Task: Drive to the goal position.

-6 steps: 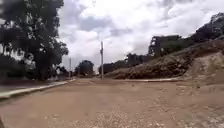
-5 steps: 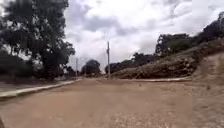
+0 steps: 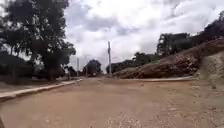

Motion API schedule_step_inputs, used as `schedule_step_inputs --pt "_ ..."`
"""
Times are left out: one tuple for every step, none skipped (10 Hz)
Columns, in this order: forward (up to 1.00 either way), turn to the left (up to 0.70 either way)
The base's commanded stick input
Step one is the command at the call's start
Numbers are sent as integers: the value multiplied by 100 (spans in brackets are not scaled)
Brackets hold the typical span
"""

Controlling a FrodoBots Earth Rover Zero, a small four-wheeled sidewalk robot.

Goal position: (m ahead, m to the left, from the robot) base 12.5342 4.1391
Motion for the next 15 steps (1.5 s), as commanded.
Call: schedule_step_inputs --pt "70 0" --pt "70 0" --pt "70 0" --pt "70 0" --pt "70 0" --pt "70 0" --pt "70 0" --pt "70 0" --pt "70 0" --pt "70 0" --pt "70 0" --pt "70 0" --pt "70 0" --pt "70 0" --pt "70 0"
